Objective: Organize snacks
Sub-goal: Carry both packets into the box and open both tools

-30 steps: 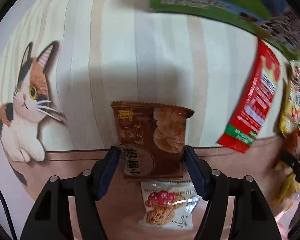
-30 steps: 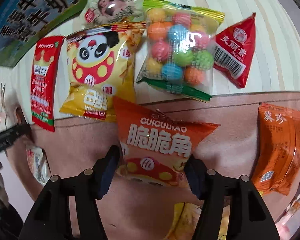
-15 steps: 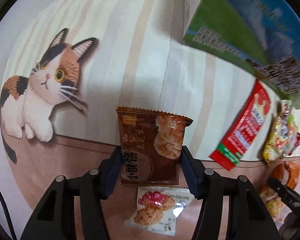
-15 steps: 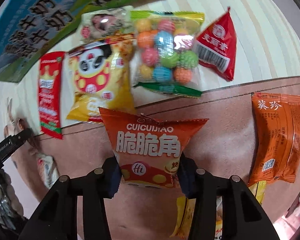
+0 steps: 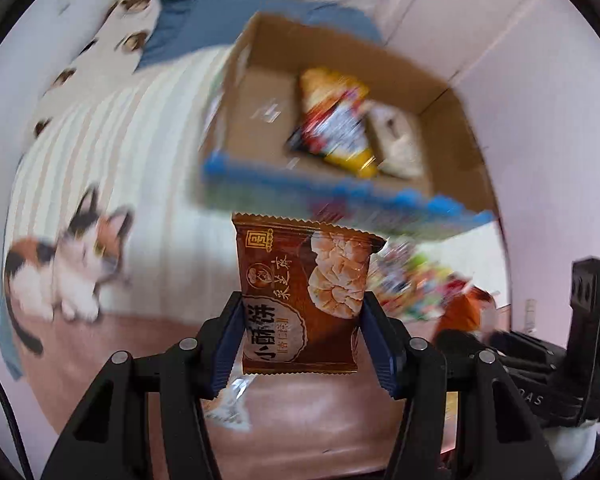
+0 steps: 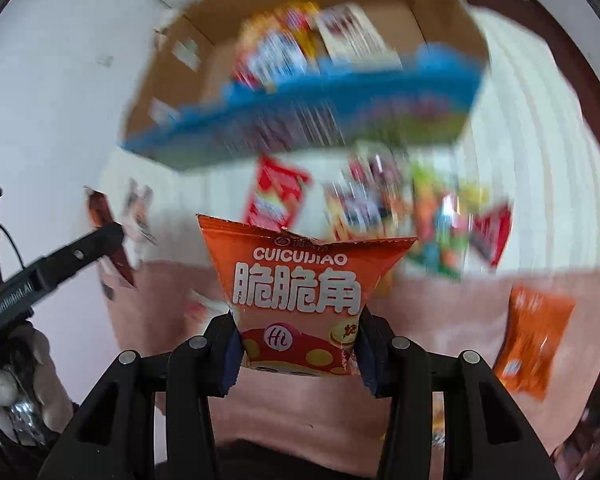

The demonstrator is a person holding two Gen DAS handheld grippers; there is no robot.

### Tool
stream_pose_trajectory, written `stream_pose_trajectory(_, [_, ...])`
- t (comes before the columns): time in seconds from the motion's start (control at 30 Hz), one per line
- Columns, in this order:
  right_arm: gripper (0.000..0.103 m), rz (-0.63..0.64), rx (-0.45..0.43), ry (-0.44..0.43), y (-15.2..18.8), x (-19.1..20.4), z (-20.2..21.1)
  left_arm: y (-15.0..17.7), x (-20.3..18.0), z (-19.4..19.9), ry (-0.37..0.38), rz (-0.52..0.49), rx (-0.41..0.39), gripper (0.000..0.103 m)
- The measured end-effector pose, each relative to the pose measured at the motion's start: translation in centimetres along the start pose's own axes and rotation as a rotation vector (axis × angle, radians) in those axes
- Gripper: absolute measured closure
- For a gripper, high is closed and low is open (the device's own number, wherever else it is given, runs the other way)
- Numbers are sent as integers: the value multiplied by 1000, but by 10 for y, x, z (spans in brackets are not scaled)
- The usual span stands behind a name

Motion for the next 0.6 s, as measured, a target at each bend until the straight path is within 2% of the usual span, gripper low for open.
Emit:
stream_pose_trajectory(0.03, [54,13,-16,8,-14,-1,10,-3,-11,-10,3,-17,-8,49])
stream_pose_trajectory(0.1, [54,44,-52,47,-44,-1,24,-23,-29,-7,-13,-43,-42,49])
stream_pose_trajectory(0.23, [54,91,-80,163,-114,-17,33,-82,-60,-30,-81,-93,-41,49])
stream_pose_trajectory(0.4, [54,85,-25,267,-187,-53,13,-147,-73,-68,-175,-104,14,48])
stream_pose_trajectory(0.5, [54,78,15,302,-216,-71,-5,-181,-70,-101,-239,-95,46,49])
stream_pose_trajectory(0.6, [54,75,49,324,-235,-84,-22,-199,-62,-128,-279,-85,73,49])
Point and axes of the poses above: each gripper's, at about its wrist camera, not at the fingertips, and z roughly against the way its jaws point, x to its left, y to its underside, the point moved 2 cm from there along -z, roughly the way its jaws point, and after that the axes turned 10 degrees about z, right-handed, at the moved point
